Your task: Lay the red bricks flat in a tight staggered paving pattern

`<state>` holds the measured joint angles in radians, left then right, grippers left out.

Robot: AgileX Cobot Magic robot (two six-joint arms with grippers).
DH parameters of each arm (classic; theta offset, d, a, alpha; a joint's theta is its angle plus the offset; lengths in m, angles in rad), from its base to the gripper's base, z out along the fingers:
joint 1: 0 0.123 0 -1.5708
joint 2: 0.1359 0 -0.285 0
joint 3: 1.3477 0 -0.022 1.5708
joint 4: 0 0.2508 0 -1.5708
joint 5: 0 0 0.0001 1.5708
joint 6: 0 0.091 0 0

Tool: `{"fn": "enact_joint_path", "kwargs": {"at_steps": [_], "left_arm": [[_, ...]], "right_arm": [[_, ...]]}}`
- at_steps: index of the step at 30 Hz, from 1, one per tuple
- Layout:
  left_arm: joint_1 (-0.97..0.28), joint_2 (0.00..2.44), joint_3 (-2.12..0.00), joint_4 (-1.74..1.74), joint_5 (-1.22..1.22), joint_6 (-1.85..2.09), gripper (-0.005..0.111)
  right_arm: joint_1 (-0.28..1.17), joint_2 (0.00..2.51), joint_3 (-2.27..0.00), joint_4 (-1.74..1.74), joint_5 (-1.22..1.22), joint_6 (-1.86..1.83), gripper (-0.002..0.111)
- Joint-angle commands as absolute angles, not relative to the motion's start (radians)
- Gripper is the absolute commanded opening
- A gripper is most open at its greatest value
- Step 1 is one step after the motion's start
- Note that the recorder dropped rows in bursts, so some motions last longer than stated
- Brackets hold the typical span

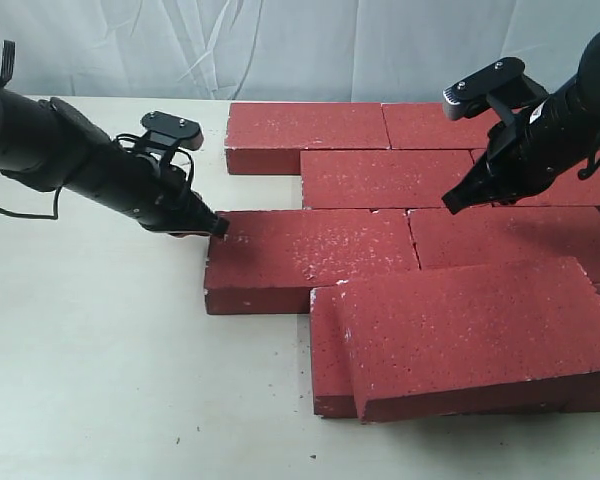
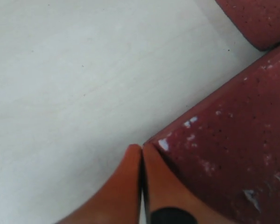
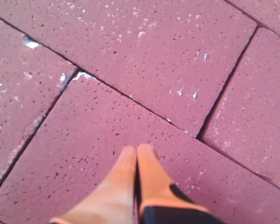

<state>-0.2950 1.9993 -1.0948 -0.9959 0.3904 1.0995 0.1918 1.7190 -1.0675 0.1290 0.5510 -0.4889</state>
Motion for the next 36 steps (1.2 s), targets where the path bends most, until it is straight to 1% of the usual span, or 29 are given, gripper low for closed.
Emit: {"fn": "enact_joint_path", "kwargs": {"at_steps": [1, 9, 13, 15, 17, 22, 26, 28, 32, 34, 36], "left_arm": [[-0.258, 2.001, -1.098, -0.989, 0.403, 1.091, 0.0], [-0.19, 1.958, -1.098, -0.975, 0.466, 1.08, 0.0], [-0.172, 1.887, -1.098, -0.966, 0.597, 1.075, 0.0], [-0.172, 1.848, -1.098, -0.966, 0.679, 1.075, 0.0], [-0.196, 1.81, -1.098, -0.971, 0.747, 1.077, 0.0], [-0.292, 1.785, -1.098, -0.95, 0.795, 1.076, 0.0], [-0.38, 1.783, -1.098, -0.926, 0.85, 1.076, 0.0], [-0.416, 1.78, -1.098, -0.898, 0.85, 1.075, 0.0], [-0.462, 1.78, -1.098, -0.821, 0.861, 0.98, 0.0], [-0.483, 1.78, -1.098, -0.743, 0.863, 0.903, 0.0], [-0.513, 1.78, -1.098, -0.657, 0.852, 0.812, 0.0]], "right_arm": [[0.187, 1.709, -1.063, 0.124, 0.542, -0.486, -0.001], [0.187, 1.709, -1.063, 0.124, 0.525, -0.486, -0.001], [0.18, 1.688, -1.063, 0.048, 0.555, -0.461, -0.001], [0.157, 1.659, -1.063, 0.011, 0.553, -0.37, -0.001], [0.13, 1.623, -1.063, 0.006, 0.553, -0.3, -0.001], [0.117, 1.573, -1.071, 0.008, 0.49, -0.281, -0.001], [0.117, 1.582, -1.145, 0.056, 0.479, -0.281, -0.001], [0.117, 1.59, -1.182, 0.054, 0.548, -0.281, -0.001], [0.091, 1.587, -1.239, 0.0, 0.821, -0.288, -0.001], [0.051, 1.574, -1.239, -0.023, 0.93, -0.288, -0.001], [-0.027, 1.54, -1.199, 0.0, 0.954, -0.277, -0.001]]}}
